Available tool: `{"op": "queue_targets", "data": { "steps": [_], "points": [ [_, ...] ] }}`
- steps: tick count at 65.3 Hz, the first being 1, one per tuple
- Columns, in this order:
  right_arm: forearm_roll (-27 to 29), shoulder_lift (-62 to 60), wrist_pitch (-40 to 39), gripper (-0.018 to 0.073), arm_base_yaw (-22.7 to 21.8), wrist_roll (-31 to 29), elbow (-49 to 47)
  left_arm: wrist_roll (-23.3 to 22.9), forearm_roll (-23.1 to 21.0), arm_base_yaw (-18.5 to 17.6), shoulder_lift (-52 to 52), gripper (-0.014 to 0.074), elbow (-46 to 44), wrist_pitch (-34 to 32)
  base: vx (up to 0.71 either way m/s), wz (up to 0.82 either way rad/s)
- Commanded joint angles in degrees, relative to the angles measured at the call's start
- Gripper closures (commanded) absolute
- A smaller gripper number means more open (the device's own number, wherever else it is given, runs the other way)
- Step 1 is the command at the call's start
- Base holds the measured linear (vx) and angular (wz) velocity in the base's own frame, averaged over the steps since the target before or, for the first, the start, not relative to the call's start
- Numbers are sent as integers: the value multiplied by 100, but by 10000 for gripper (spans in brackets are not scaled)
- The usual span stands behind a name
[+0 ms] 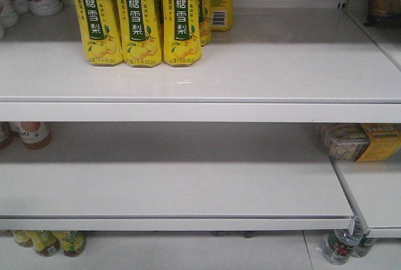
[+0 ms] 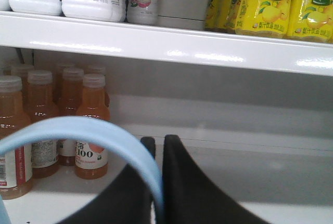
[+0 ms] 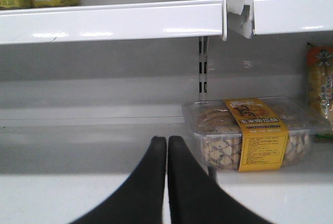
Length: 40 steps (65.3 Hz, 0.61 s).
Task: Place coke in basket with both arms
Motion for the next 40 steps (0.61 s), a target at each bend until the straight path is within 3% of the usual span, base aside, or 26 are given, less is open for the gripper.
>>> {"op": "queue_targets", "data": {
  "steps": [1, 40],
  "points": [
    [-8, -75, -445, 564, -11, -51, 40, 284, 252, 13, -125, 602, -169, -859, 0, 0],
    [-8, -75, -439, 564, -11, -51, 40, 284, 252, 13, -125, 602, -169, -859, 0, 0]
  ]
}}
